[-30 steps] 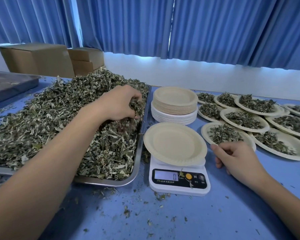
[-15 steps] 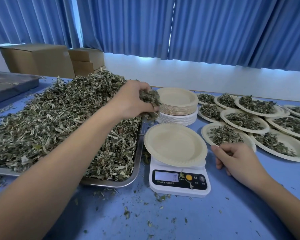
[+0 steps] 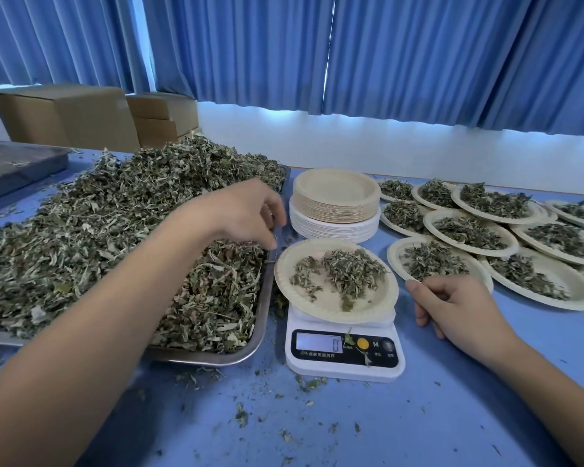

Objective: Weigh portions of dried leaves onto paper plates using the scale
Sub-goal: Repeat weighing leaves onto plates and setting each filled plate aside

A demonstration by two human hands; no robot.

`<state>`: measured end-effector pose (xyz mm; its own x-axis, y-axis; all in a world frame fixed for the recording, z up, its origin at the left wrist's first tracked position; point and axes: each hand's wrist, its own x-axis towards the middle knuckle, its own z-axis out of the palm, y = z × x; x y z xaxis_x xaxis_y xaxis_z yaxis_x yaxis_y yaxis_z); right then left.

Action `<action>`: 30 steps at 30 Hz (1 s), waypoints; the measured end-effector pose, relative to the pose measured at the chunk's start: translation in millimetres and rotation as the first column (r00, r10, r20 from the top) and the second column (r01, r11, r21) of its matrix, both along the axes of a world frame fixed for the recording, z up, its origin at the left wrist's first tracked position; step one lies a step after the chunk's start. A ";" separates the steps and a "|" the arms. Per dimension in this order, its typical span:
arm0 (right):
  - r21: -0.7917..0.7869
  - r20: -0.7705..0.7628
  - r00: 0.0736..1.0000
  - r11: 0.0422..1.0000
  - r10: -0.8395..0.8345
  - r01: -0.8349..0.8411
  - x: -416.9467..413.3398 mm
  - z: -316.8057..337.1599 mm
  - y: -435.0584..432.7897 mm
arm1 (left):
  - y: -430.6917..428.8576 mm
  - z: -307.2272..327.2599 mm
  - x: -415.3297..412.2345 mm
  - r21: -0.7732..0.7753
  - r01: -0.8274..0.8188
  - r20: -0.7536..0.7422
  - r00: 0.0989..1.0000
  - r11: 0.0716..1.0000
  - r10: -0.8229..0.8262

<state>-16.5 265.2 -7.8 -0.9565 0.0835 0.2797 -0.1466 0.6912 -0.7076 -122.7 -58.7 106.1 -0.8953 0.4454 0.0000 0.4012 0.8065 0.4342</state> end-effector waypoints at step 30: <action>-0.003 0.005 1.000 1.000 0.002 -0.002 0.3 0.8 0.1 | -9.4 2.9 -4.2 0.208 0.001 -0.077 0.997 0.978 0.015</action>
<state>-16.2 265.3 -7.0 -0.9580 0.0824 0.2748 -0.1445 0.6890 -0.7102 -127.0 -68.1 109.0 -0.8922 0.4219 0.1613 0.4347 0.7052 0.5601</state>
